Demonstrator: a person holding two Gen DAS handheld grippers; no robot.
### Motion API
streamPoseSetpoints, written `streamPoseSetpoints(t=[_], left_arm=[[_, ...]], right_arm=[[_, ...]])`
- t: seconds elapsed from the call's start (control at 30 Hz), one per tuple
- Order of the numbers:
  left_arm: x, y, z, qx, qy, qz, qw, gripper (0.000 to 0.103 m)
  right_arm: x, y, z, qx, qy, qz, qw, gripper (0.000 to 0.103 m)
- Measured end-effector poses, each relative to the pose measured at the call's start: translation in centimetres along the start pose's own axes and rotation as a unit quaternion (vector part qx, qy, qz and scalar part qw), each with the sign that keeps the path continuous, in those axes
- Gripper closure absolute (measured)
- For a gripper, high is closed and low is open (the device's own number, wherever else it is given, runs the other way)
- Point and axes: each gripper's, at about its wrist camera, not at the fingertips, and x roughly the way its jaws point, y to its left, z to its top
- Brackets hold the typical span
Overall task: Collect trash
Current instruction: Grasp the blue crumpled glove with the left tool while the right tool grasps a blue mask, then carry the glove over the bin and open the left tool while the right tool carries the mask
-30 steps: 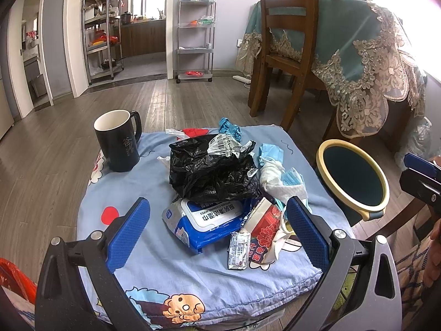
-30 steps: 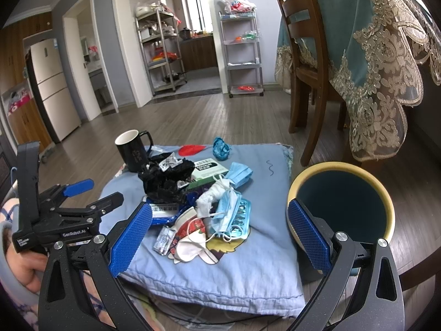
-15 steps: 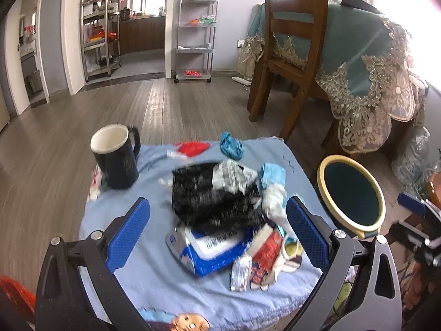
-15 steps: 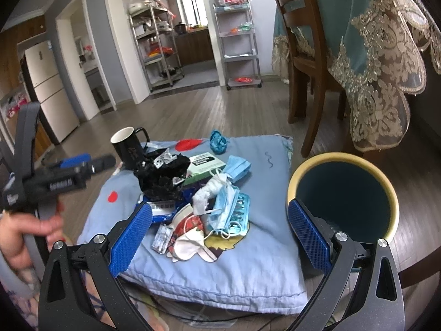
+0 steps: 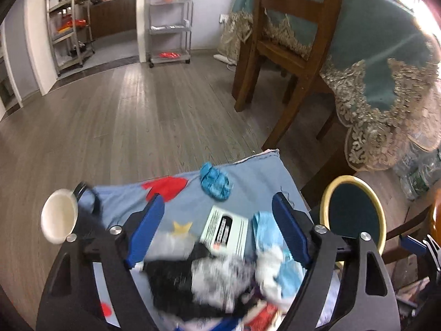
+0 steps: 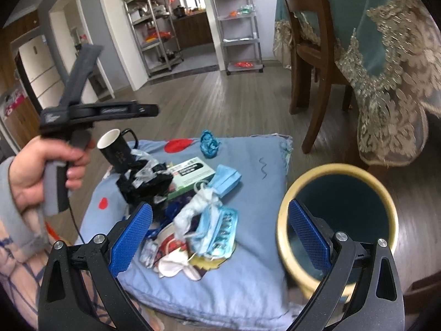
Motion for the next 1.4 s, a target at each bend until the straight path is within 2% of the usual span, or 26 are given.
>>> streamPoseSetpoints(t=[0.2,0.33,0.47,0.53,0.67,0.8,0.9,0.97,1.1,1.23,1.4], left_arm=[[7.3,-0.6,3.1,0.009,0.061,0.002,0.9981,0.031],[12.8,-0.2,3.6,0.003,0.117,0.005,0.9931,0.041],[16.8,0.1,3.6,0.002,0.16,0.014,0.987,0.058],[18.5,0.4,3.3,-0.003,0.182,0.006,0.9833,0.063],[21.0,1.2,2.6,-0.016,0.214,0.007,0.9767,0.063],[21.9,1.3,2.1,-0.027,0.218,-0.002,0.9755,0.064],[21.6,1.1,2.1,-0.025,0.215,-0.007,0.9763,0.072],[21.2,1.1,2.1,-0.027,0.211,-0.017,0.9769,0.087],[19.6,1.2,3.0,-0.042,0.191,-0.043,0.9797,0.087],[17.2,1.3,4.3,-0.062,0.158,-0.075,0.9826,0.087],[14.7,0.7,5.2,-0.063,0.129,-0.094,0.9852,0.087]], right_arm=[[3.6,-1.7,3.7,-0.005,0.024,0.007,1.0,0.005],[7.2,-2.5,5.3,-0.001,0.045,0.02,0.999,0.005],[10.4,-2.8,5.4,0.016,0.081,0.035,0.996,0.005],[11.7,-2.5,5.2,0.014,0.096,0.043,0.994,0.005],[14.1,-1.8,4.6,0.013,0.125,0.055,0.99,0.005],[16.0,-1.6,4.1,0.016,0.143,0.057,0.988,0.007],[17.0,-2.0,4.0,0.03,0.15,0.057,0.987,0.01],[17.8,-2.5,3.8,0.044,0.155,0.058,0.985,0.014],[19.6,-3.2,3.7,0.068,0.165,0.057,0.982,0.025],[21.0,-3.1,3.6,0.085,0.175,0.063,0.979,0.029],[22.7,-3.2,3.4,0.098,0.186,0.064,0.975,0.041]])
